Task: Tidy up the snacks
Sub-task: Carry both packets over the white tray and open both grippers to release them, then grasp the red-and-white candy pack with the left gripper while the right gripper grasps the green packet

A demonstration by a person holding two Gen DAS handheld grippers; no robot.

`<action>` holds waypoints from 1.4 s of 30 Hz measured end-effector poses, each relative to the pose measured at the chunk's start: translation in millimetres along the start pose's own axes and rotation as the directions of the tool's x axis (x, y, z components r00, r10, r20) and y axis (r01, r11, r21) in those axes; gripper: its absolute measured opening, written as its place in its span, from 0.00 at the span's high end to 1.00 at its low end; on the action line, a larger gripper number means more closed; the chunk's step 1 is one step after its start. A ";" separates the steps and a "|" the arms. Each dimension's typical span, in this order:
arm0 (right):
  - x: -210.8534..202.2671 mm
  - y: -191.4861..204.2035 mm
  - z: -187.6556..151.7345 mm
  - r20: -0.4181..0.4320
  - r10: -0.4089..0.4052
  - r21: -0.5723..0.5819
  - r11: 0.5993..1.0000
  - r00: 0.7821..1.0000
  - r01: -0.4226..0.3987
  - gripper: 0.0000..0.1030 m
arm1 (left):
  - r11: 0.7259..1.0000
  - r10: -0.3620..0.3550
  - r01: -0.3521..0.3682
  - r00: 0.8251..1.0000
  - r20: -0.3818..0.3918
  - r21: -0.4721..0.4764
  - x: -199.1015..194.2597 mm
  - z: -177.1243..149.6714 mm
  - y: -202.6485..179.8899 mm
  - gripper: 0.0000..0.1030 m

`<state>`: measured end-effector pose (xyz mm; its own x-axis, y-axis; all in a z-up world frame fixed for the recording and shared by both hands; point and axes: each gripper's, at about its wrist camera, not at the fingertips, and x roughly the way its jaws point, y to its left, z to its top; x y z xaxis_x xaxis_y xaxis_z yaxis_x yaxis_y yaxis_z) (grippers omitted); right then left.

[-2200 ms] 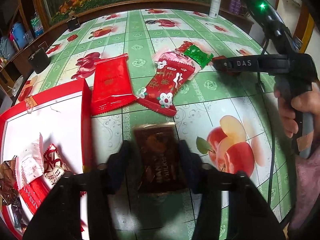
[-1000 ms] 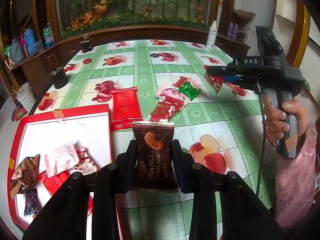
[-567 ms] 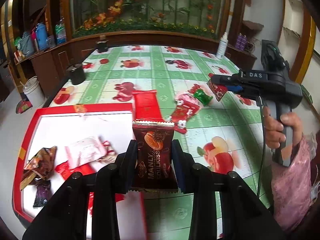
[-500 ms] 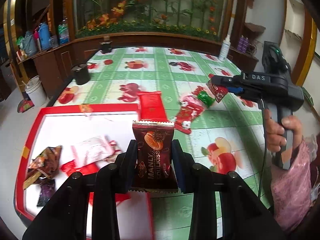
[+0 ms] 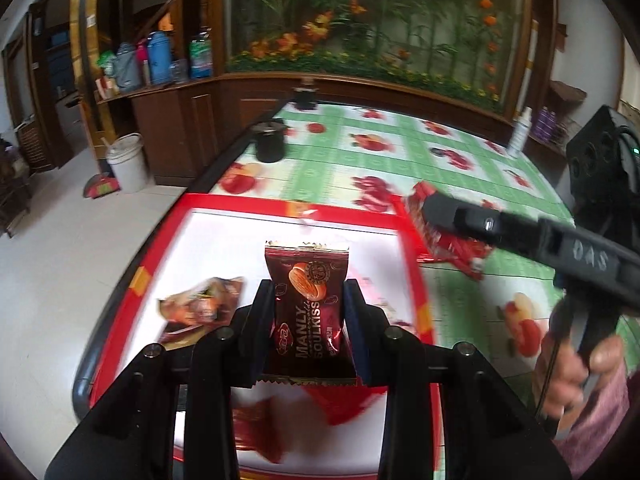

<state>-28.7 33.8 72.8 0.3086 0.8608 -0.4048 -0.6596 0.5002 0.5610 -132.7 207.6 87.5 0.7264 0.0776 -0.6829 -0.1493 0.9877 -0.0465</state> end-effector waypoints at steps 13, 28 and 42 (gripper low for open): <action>61.5 33.1 -35.9 -0.167 -0.071 -0.146 0.988 0.983 0.047 0.75 | 0.995 0.070 -0.073 0.996 -0.046 -0.071 19.7 -15.4 43.3 0.69; 26.4 22.1 -17.1 -0.098 -0.062 -0.142 0.989 0.993 0.048 0.51 | 0.986 0.166 -0.166 0.986 -0.009 -0.022 8.6 -9.1 31.6 0.39; -140.3 -151.1 39.9 0.157 -0.413 0.297 0.886 0.897 0.356 0.37 | 0.933 -0.066 0.067 0.998 -0.015 0.353 22.2 18.6 -123.8 0.28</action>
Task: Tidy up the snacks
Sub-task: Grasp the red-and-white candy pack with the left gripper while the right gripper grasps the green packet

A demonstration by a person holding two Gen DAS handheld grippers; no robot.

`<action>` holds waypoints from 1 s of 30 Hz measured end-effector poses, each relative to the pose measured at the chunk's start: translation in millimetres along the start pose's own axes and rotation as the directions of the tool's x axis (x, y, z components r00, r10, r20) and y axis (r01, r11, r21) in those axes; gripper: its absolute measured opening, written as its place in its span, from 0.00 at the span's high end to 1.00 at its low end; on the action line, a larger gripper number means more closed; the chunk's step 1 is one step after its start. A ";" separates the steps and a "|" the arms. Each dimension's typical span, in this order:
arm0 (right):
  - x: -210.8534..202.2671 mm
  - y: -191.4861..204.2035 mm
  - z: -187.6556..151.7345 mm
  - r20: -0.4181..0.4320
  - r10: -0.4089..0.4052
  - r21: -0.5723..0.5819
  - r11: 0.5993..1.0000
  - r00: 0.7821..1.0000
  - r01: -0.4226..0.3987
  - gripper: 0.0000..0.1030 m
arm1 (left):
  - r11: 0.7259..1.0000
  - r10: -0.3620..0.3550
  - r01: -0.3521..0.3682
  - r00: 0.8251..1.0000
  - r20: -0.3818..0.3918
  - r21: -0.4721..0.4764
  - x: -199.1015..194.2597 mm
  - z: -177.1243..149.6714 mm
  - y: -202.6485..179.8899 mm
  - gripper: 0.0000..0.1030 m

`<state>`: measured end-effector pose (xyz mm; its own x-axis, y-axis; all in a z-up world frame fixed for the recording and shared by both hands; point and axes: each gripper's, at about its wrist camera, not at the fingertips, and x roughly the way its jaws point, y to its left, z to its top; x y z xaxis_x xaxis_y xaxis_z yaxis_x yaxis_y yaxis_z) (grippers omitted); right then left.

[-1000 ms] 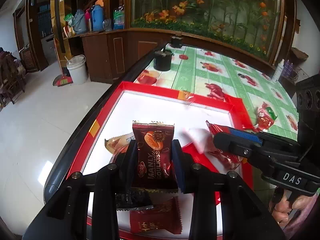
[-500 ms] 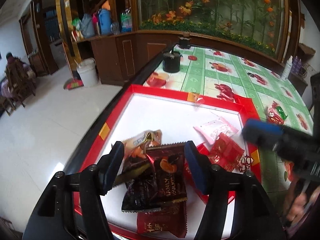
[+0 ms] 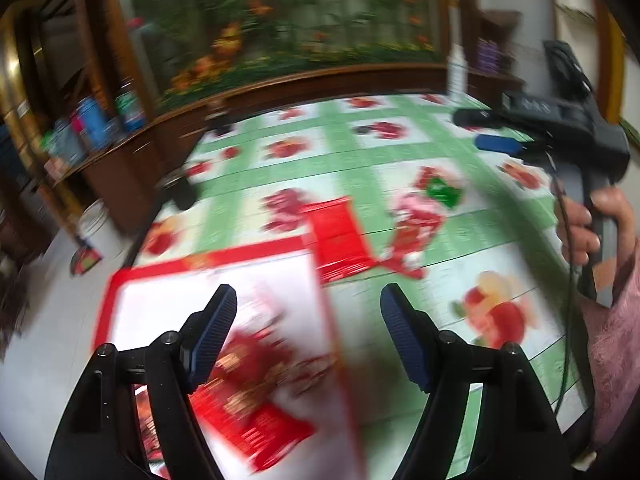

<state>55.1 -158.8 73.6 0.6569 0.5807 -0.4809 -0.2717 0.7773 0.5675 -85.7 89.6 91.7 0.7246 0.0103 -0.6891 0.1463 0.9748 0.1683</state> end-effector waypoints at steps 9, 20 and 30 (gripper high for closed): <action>14.4 -45.3 6.8 -0.095 -0.093 0.139 0.985 0.991 0.106 0.37 | 0.980 -0.079 0.103 0.987 -0.142 0.171 84.9 32.3 -61.9 0.28; 33.7 -47.2 3.0 -0.139 -0.084 0.145 0.984 0.987 0.104 0.37 | 0.951 -0.180 0.227 0.958 -0.224 0.208 125.8 45.0 -84.8 0.57; 59.3 -41.1 -6.0 -0.193 -0.135 0.074 0.986 0.972 0.152 0.38 | 0.956 -0.257 0.282 0.938 -0.234 0.081 118.0 35.8 -77.1 0.66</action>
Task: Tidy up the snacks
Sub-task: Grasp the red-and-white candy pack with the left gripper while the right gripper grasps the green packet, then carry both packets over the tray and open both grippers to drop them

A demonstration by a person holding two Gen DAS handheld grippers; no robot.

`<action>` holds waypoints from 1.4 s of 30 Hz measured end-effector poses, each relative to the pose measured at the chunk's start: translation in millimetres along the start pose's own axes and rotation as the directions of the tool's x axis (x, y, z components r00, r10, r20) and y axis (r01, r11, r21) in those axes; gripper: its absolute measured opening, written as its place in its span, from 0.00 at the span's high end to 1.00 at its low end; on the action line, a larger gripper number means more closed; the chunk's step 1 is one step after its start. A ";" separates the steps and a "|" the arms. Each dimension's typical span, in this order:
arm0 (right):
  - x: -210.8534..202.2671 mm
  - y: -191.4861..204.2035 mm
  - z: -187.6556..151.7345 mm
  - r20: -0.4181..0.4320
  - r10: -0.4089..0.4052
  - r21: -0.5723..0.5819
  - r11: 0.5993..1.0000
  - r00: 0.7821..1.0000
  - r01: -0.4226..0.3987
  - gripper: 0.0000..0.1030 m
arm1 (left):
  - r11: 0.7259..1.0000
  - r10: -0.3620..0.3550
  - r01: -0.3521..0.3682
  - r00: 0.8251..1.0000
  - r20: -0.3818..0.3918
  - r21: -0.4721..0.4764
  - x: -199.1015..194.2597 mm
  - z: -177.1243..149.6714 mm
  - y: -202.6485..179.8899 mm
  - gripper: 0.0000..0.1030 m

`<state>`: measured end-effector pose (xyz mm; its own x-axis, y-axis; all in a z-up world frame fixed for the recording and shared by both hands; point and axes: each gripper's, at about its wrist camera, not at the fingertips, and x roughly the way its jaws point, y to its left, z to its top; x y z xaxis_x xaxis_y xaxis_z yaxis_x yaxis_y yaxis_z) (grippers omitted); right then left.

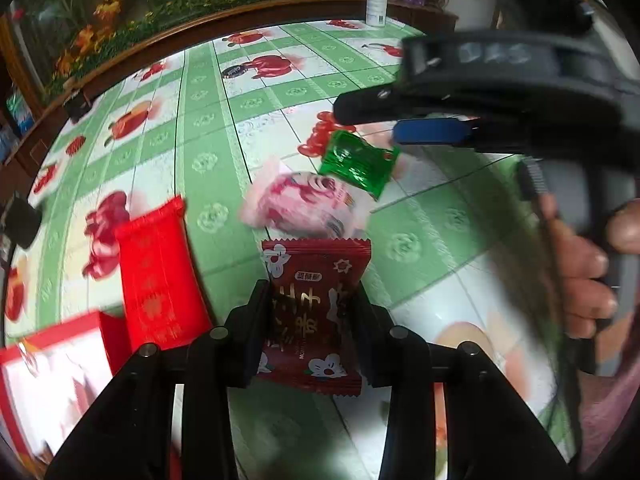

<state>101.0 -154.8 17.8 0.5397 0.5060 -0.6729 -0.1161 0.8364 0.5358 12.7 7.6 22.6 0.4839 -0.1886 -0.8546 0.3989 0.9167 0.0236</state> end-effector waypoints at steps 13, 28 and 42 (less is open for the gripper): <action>26.5 41.7 -25.6 0.040 -0.290 -0.312 0.906 0.956 0.288 0.40 | 0.988 -0.067 0.066 0.998 0.001 -0.140 -34.0 -47.9 -6.7 0.66; -7.6 43.4 -17.1 0.097 -0.168 -0.245 0.951 0.981 0.187 0.68 | 0.983 -0.014 0.028 0.997 0.078 -0.183 -69.0 -60.4 -3.6 0.66; -43.3 60.0 -13.3 0.137 0.105 -0.181 0.980 0.985 -0.080 0.68 | 0.983 -0.007 0.038 0.985 0.173 -0.179 -104.2 -56.5 -0.7 0.66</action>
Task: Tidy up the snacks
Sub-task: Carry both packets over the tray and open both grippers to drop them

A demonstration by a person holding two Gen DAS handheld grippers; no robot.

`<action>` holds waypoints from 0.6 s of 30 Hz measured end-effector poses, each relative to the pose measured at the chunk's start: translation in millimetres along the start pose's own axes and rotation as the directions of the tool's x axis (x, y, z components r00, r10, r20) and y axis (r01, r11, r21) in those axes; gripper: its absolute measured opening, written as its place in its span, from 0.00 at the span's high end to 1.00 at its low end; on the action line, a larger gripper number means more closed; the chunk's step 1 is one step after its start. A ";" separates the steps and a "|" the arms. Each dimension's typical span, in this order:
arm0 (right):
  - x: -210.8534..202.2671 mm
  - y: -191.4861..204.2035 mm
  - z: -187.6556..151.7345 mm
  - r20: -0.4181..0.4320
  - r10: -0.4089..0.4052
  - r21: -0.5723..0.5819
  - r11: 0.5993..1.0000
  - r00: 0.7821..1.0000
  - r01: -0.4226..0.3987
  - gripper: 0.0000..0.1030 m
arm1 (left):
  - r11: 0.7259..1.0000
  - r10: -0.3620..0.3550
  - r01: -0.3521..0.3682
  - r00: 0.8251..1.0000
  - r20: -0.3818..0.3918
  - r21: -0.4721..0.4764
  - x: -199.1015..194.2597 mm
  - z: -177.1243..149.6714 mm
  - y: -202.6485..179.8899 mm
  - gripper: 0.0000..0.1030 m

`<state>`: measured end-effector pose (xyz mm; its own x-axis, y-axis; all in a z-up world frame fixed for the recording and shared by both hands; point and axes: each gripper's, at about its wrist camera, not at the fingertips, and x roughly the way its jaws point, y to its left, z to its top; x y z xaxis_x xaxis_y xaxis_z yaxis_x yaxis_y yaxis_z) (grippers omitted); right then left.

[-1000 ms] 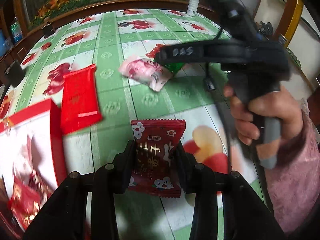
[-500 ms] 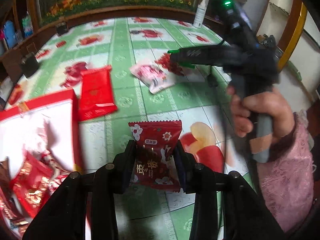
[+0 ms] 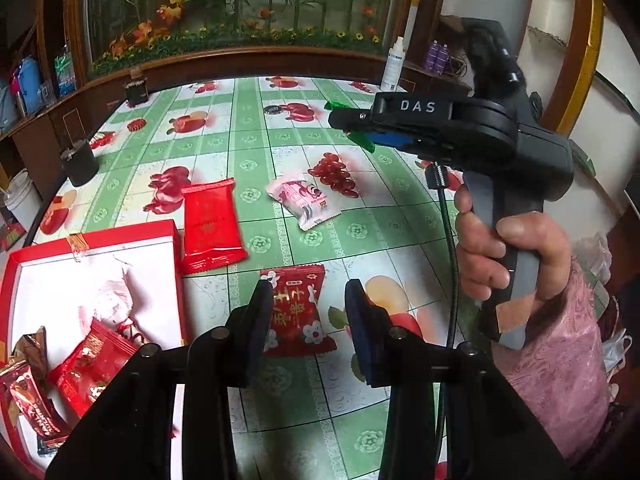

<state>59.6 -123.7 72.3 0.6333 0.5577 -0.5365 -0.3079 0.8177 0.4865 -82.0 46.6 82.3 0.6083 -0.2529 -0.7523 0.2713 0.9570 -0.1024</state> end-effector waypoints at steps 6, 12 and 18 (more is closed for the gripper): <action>3.8 -3.5 -1.4 -0.005 -0.036 0.007 0.999 0.999 0.036 0.68 | 0.999 0.029 -0.026 0.997 -0.072 0.039 20.0 -8.6 2.3 0.66; 9.1 -7.1 -3.6 -0.022 -0.073 0.014 0.997 0.997 0.073 0.68 | 0.999 0.036 -0.034 0.987 -0.155 0.010 50.0 -13.0 5.3 0.63; 14.7 -13.4 -6.0 -0.048 -0.094 0.043 0.994 0.994 0.096 0.68 | 0.996 0.089 -0.086 0.982 -0.167 0.022 72.2 -14.0 -0.4 0.54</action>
<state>68.8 -125.7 53.8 0.6251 0.4843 -0.6122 -0.2146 0.8607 0.4618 -48.7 29.9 18.9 0.4973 -0.1398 -0.8562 0.2338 0.9720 -0.0229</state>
